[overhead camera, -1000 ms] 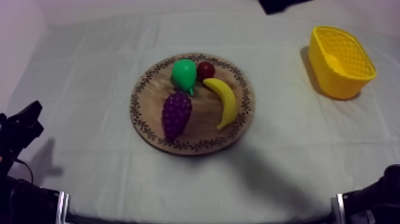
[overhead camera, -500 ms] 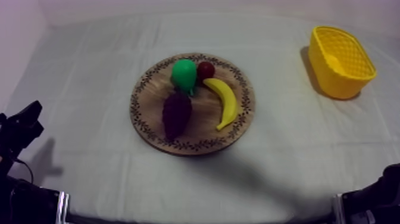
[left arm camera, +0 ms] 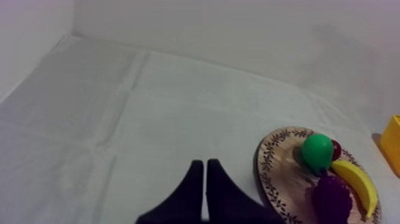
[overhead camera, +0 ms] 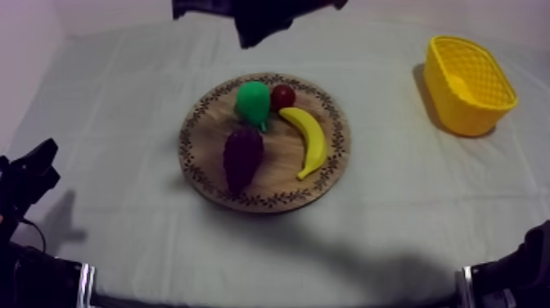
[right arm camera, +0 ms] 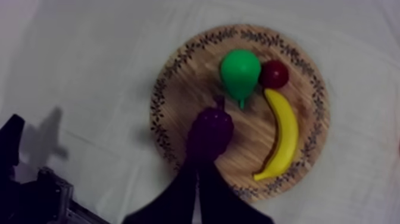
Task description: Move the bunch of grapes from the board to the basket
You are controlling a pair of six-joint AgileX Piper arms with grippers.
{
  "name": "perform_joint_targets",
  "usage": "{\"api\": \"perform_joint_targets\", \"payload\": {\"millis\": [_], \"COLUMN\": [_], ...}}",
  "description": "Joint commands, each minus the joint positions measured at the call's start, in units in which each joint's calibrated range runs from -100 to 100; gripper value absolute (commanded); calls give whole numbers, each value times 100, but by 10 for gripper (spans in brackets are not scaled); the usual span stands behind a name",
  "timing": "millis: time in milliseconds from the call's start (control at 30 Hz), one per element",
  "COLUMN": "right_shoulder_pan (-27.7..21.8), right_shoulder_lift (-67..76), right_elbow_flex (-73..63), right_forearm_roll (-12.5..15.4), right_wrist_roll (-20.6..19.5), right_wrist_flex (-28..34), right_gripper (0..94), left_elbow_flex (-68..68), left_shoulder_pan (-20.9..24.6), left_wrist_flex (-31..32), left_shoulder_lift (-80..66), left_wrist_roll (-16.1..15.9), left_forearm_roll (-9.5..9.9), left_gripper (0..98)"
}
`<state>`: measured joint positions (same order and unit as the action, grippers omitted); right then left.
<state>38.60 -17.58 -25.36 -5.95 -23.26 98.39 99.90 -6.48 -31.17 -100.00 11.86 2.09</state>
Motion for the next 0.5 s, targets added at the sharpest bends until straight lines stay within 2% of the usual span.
{"api": "perform_joint_targets", "payload": {"millis": [0,267,467], "right_shoulder_pan": [-1,-18,-23], "right_shoulder_lift": [-154,-519,-661], "right_elbow_flex": [28,82,81], "right_forearm_roll": [-20,49,105], "right_wrist_roll": [-144,-434,-480], "right_wrist_flex": [21,30,32], "right_gripper": [2,2,17], "left_elbow_flex": [-2,-2,-2], "left_shoulder_pan": [0,0,0], "left_wrist_flex": [5,5,5], "left_shoulder_lift": [0,0,0], "left_wrist_roll": [-1,-1,-1], "left_forearm_roll": [4,4,4], "left_gripper": [1,1,1]}}
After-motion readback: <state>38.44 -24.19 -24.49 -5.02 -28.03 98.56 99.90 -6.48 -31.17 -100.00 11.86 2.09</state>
